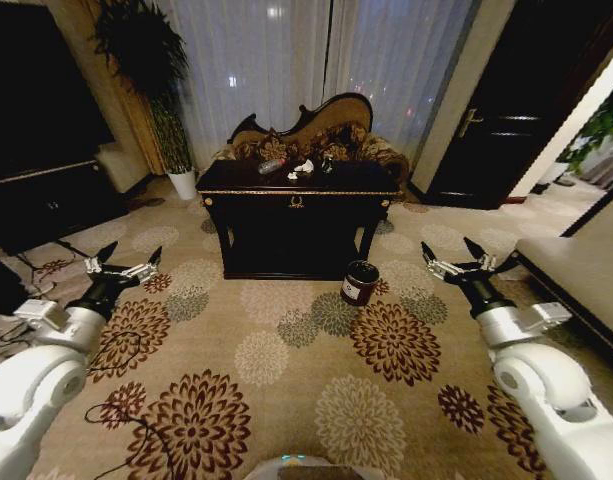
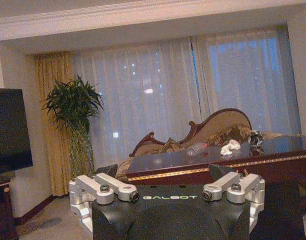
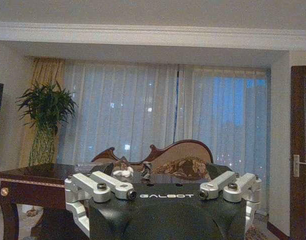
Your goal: Move to the front of the table and place the trash on the table into the trash bin.
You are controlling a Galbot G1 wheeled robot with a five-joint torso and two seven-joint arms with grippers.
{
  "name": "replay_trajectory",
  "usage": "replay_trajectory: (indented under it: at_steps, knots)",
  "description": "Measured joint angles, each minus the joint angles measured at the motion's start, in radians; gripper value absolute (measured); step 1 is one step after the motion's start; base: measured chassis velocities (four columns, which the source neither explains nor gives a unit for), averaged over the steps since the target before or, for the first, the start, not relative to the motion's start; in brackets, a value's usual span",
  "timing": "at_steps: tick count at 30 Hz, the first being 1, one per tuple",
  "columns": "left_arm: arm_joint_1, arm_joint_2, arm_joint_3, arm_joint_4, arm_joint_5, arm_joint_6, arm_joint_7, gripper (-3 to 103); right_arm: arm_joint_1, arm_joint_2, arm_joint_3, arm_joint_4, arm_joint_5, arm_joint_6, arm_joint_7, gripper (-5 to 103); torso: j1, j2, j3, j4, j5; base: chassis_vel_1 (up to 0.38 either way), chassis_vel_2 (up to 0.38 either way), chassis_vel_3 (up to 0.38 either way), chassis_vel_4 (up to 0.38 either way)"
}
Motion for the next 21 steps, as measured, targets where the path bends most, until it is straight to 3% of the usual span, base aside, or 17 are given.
replay_trajectory:
  at_steps: [3,9,21]
  knots:
    - [0.003,-0.006,0.002,0.002,0.008,-0.025,0.008,100,0.0,0.002,-0.001,0.009,-0.019,-0.001,0.011,100,0.0,0.0,0.0,-0.0001,0.0,0.0,0.0,0.0,0.0]
    - [0.011,-0.022,0.004,0.001,0.003,-0.046,0.017,100,0.008,0.007,-0.016,-0.017,-0.1,0.093,0.039,100,0.0,0.0,0.0,0.0001,0.0002,0.0,0.0,0.0,0.0]
    - [0.027,-0.046,0.017,-0.018,-0.01,-0.082,0.02,100,-0.044,0.043,-0.021,0.003,-0.101,0.108,-0.006,100,0.001,0.002,0.001,0.0,0.0001,0.0,0.0,0.0,0.0]
